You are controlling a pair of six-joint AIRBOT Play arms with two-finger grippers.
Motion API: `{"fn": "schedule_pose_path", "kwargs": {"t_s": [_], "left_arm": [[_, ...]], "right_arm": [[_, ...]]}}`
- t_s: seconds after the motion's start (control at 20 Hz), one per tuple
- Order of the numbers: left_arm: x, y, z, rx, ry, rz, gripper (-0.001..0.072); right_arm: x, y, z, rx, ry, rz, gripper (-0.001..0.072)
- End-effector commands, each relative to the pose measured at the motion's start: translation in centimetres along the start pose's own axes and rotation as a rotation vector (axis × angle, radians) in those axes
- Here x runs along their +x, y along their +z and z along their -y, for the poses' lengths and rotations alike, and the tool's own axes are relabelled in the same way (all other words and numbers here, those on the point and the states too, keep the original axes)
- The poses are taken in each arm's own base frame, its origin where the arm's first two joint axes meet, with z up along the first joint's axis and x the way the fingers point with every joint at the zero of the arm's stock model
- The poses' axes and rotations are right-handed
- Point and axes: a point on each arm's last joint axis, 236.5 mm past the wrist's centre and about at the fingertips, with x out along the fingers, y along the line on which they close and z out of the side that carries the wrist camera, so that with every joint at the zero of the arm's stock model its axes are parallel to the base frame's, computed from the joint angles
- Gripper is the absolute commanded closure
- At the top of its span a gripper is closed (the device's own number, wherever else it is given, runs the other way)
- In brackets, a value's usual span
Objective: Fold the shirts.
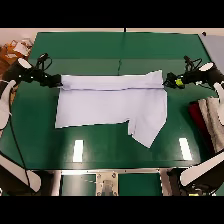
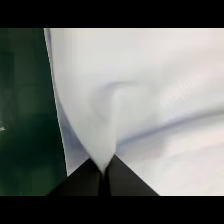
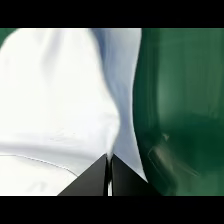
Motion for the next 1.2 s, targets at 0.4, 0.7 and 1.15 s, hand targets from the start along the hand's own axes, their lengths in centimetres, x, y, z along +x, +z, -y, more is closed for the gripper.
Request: {"fn": "schedule_pose_path", "kwargs": {"t_s": [0.4, 0.7, 1.15], "left_arm": [[-0.3, -0.7, 2.0, -0.048, -0.084, -0.035, 0.0048], [-5.5, -6.1, 0.9, -0.027, 0.035, -0.358, 0.0684], [-12.0, -14.6, 5.8, -0.100, 0.047, -0.391, 0.0686]], "right_arm": [[-1.1, -1.6, 0.6, 0.036, 0.016, -0.073, 0.0352], [-8.6, -3.1, 1.8, 0.104, 0.030, -0.085, 0.0698], [-10.9, -24.3, 3.1, 0.377, -0.114, -0.289, 0.0646]]}}
